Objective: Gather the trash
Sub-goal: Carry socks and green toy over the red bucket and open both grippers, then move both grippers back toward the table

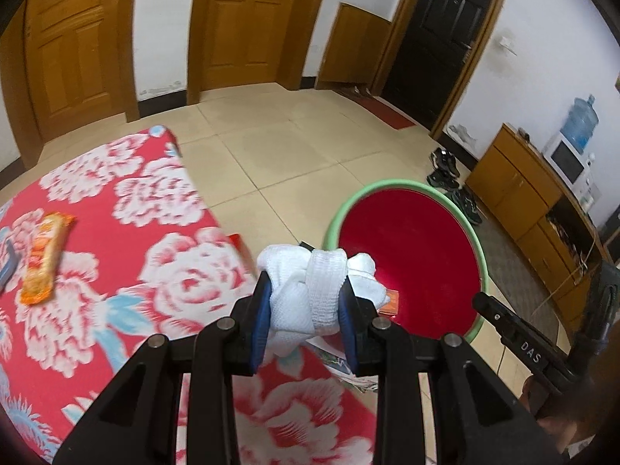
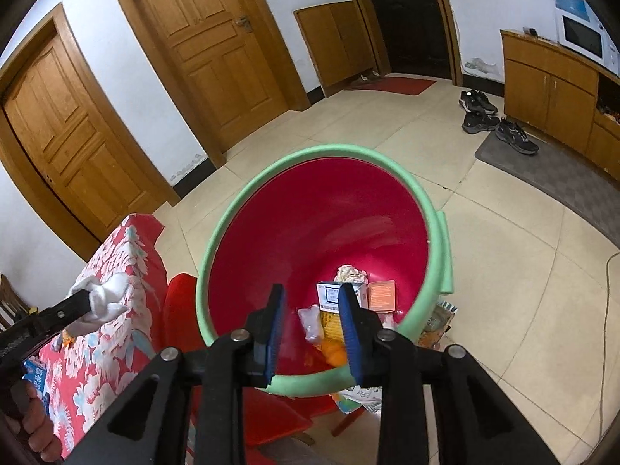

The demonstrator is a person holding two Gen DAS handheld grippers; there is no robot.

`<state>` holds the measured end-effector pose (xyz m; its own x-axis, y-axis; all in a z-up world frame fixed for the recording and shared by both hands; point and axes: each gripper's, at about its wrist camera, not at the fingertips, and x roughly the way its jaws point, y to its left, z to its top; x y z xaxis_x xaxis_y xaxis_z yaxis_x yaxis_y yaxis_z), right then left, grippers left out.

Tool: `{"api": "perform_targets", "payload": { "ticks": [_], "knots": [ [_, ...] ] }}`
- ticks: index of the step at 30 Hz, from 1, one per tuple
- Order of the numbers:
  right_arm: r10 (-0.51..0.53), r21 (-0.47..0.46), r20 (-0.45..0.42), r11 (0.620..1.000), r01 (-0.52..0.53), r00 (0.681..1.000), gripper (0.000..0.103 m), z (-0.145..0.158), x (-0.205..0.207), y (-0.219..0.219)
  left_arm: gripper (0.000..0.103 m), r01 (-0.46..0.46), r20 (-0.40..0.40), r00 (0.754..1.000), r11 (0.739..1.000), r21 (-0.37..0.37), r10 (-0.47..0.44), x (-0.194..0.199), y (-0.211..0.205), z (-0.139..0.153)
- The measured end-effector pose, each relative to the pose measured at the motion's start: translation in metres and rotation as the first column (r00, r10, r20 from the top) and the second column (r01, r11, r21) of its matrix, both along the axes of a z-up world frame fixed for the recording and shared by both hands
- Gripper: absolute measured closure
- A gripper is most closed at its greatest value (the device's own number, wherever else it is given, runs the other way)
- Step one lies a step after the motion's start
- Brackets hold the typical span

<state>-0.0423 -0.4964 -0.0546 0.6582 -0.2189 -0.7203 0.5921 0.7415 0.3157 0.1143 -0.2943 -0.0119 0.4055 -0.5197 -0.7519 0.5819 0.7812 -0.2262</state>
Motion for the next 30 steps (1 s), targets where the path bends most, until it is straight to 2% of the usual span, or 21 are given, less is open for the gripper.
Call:
{"api": "perform_targets", "payload": {
  "ticks": [13, 16, 19, 25, 30],
  "knots": [
    [-0.054, 0.04, 0.044, 0.998, 0.053, 0.998, 0.066, 0.0, -0.027, -0.018, 0.07, 0.124, -0.021, 0.992, 0.99, 0.065, -0.123, -0.012, -0.07, -0.023],
    [-0.066, 0.045, 0.049, 0.997, 0.064, 0.997, 0.066, 0.0, -0.031, -0.021, 0.064, 0.143, -0.031, 0.989, 0.988, 0.064, -0.141, -0.013, -0.08, -0.025],
    [-0.074, 0.05, 0.05, 0.996, 0.071, 0.996, 0.065, -0.001, -0.033, -0.024, 0.057, 0.151, -0.042, 0.988, 0.987, 0.057, -0.149, -0.013, -0.085, -0.027],
    [-0.07, 0.055, 0.053, 0.996, 0.067, 0.996, 0.063, 0.0, -0.033, -0.024, 0.056, 0.14, -0.058, 0.989, 0.989, 0.05, -0.137, -0.017, -0.084, -0.024],
    [-0.054, 0.044, 0.071, 0.998, 0.051, 0.996, 0.058, 0.007, -0.034, -0.019, 0.056, 0.099, -0.049, 0.994, 0.995, 0.03, -0.097, -0.017, -0.061, -0.015]
  ]
}}
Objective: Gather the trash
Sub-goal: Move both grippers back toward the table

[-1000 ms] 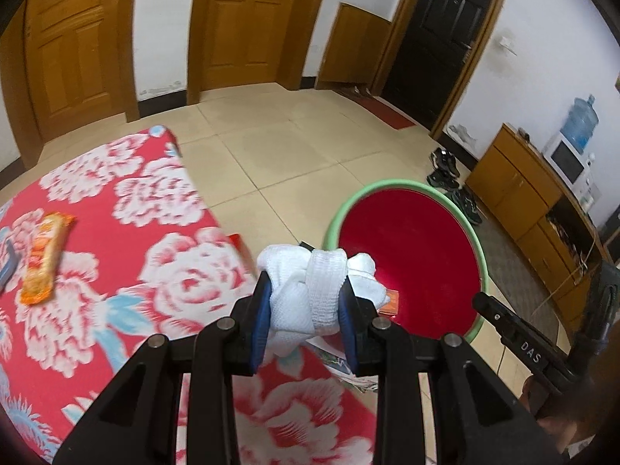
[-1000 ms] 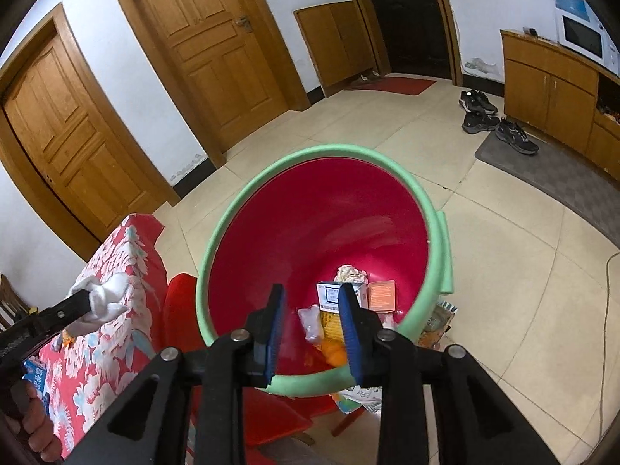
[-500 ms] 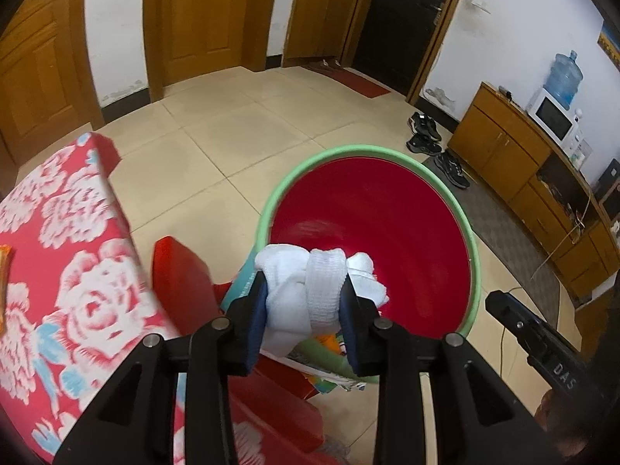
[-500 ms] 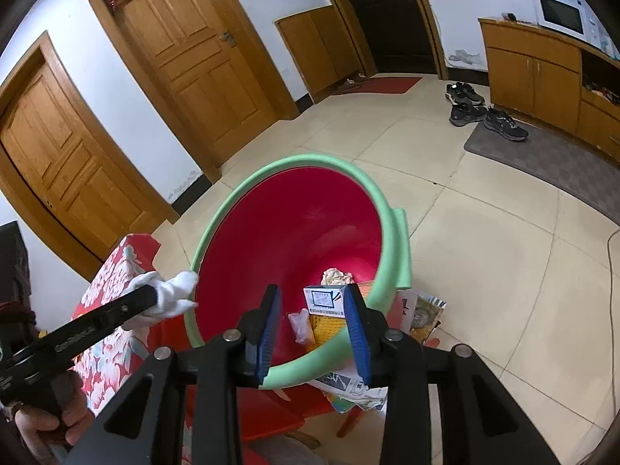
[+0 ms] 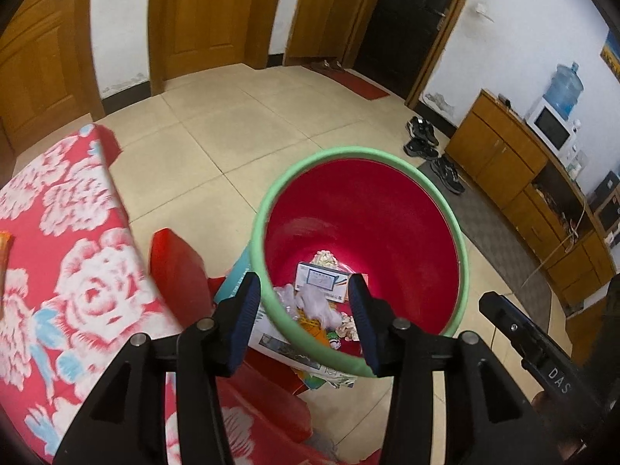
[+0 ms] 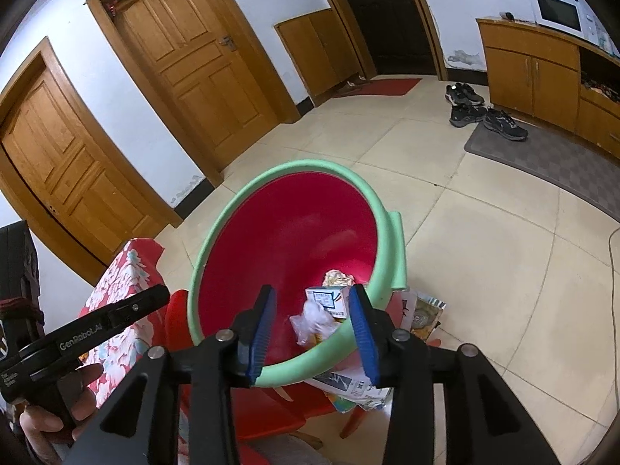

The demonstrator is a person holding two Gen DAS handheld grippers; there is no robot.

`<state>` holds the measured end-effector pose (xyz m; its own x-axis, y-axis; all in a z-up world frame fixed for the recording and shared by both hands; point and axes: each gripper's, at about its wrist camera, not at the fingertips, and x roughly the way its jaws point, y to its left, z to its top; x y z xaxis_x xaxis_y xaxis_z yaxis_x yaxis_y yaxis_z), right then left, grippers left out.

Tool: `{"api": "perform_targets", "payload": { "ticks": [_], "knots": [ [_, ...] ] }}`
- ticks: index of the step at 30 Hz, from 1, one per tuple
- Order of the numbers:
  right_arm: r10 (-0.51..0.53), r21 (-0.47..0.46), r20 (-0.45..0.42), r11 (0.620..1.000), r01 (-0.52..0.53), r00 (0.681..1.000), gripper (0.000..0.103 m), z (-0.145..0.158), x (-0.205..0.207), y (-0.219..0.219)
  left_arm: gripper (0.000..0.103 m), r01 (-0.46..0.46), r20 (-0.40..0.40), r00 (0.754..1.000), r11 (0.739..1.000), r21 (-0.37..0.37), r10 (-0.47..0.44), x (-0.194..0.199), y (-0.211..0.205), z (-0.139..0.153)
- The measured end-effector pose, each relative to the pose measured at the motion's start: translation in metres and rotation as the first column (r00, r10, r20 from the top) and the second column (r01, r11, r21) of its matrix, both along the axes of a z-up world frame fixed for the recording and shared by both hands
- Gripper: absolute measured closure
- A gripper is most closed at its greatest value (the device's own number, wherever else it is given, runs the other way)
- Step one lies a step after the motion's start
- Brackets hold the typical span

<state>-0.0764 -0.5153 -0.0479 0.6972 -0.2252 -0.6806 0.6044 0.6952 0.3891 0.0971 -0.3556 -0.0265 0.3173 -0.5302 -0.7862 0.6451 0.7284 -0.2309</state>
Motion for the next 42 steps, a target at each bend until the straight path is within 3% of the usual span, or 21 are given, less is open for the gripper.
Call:
{"api": "perform_targets", "payload": {
  "ticks": [18, 42],
  "knots": [
    [0.114, -0.008, 0.003, 0.993, -0.114, 0.993, 0.051, 0.024, 0.024, 0.05, 0.056, -0.218, 0.034, 0.975, 0.975, -0.033, 0.22, 0.014, 0.12, 0.025],
    [0.33, 0.005, -0.083, 0.944, -0.331, 0.94, 0.044, 0.023, 0.094, 0.159, 0.056, -0.465, 0.083, 0.882, 0.885, 0.006, 0.463, 0.063, 0.285, 0.023]
  ]
}}
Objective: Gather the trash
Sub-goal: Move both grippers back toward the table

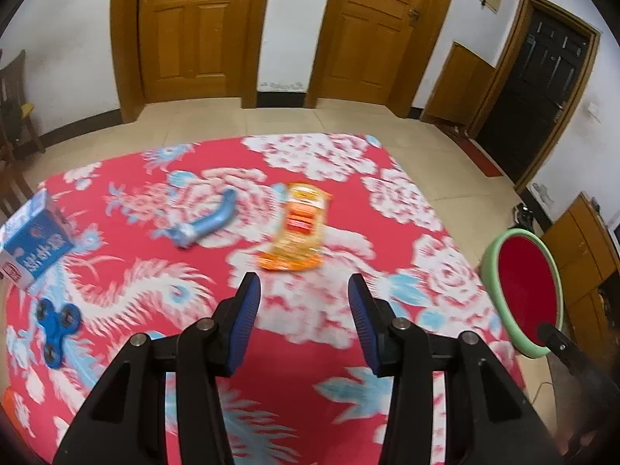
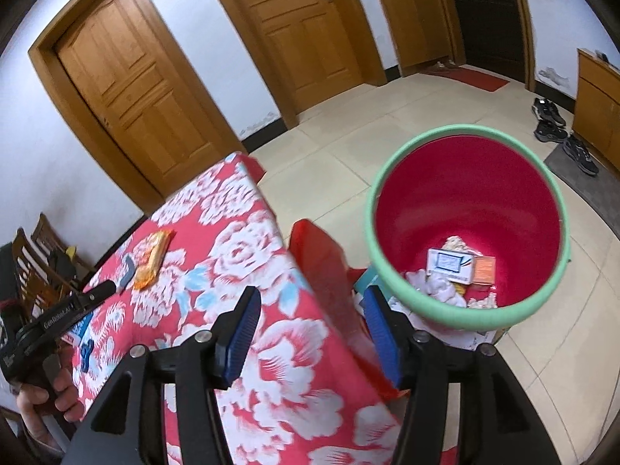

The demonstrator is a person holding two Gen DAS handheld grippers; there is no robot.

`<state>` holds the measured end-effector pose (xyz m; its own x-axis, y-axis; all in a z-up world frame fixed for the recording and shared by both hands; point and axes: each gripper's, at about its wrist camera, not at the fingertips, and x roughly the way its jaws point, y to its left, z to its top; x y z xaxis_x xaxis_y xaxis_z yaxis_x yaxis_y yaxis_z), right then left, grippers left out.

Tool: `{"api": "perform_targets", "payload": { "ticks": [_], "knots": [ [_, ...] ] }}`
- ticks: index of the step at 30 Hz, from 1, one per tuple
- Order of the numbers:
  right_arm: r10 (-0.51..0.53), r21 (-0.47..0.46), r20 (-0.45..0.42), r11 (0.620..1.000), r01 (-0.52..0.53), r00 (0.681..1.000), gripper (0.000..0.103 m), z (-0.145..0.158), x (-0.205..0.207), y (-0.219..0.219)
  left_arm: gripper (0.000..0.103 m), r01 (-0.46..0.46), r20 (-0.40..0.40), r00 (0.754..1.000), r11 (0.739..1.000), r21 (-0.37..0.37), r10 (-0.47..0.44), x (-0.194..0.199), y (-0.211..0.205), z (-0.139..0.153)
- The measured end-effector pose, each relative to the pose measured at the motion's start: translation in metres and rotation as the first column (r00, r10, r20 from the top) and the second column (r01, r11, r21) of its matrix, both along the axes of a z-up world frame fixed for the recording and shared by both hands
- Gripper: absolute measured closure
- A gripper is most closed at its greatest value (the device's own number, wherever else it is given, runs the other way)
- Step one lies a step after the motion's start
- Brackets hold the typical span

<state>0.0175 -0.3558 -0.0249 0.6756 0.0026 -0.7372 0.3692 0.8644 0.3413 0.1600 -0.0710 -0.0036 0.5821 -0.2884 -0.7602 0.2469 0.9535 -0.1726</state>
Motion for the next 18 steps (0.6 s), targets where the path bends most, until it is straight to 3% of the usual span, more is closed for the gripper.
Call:
{"api": "perform_targets", "payload": {
  "ticks": [11, 18],
  "knots": [
    [0.027, 0.002, -0.023, 1.0, -0.027, 0.999, 0.042, -0.006, 0.021, 0.023, 0.056, -0.088, 0.03, 0.996, 0.995, 0.041, 0.087, 0.038, 0.056, -0.008],
    [0.055, 0.004, -0.029, 0.998, -0.055, 0.998, 0.041, -0.007, 0.032, 0.037, 0.056, -0.115, 0.018, 0.993, 0.993, 0.024, 0.115, 0.06, 0.079, -0.02]
  ]
}}
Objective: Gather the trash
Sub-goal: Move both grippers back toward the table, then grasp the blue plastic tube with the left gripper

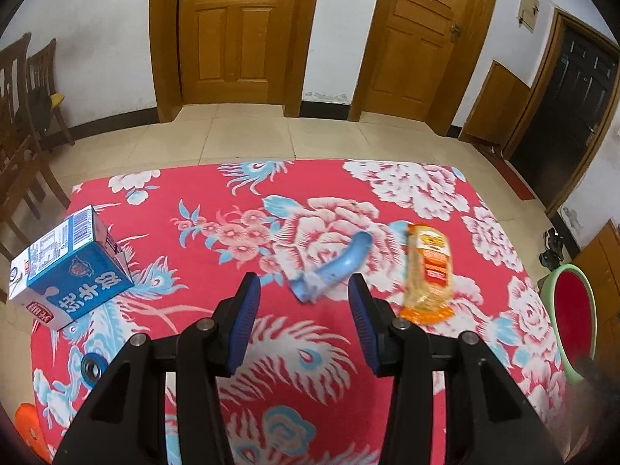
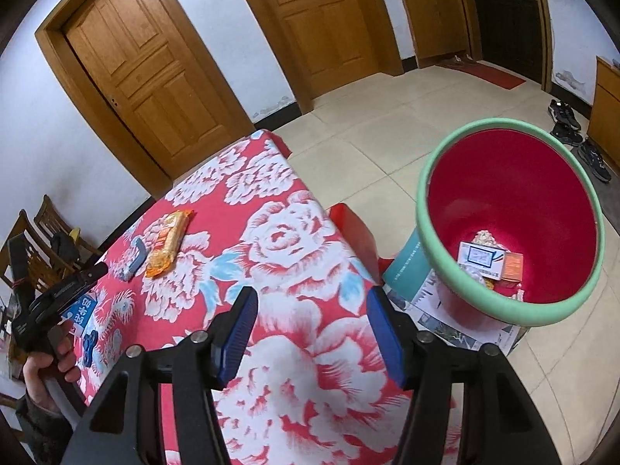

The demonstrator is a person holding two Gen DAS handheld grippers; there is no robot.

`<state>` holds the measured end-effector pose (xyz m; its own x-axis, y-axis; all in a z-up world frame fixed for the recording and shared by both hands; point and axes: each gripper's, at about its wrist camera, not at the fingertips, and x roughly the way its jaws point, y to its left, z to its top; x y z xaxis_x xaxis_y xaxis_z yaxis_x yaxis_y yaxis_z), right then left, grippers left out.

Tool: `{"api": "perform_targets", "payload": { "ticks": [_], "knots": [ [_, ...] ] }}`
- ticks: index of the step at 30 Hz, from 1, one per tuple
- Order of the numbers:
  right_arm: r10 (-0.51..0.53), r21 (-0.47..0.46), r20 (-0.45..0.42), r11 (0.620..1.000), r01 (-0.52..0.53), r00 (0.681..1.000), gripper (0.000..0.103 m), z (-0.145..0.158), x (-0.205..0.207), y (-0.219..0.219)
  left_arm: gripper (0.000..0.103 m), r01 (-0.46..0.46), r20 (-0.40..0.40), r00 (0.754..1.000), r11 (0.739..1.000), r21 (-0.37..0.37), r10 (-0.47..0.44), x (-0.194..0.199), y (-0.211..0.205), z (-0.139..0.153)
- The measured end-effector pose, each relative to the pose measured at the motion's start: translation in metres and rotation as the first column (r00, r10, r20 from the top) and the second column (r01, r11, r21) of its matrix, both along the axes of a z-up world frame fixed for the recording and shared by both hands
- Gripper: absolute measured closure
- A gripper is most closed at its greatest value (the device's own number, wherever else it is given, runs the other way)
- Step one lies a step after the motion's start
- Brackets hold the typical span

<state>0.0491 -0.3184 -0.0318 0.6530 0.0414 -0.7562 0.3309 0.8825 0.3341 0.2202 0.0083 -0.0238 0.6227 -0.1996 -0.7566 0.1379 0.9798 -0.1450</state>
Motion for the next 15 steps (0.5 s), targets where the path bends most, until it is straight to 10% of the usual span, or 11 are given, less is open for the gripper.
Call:
{"api": "perform_targets", "payload": {
  "ticks": [15],
  "knots": [
    [0.033, 0.017, -0.005, 0.999, -0.033, 0.999, 0.041, -0.006, 0.014, 0.011, 0.056, 0.126, -0.074, 0.99, 0.99, 0.062, -0.122, 0.021, -0.026, -0.024]
  ]
}}
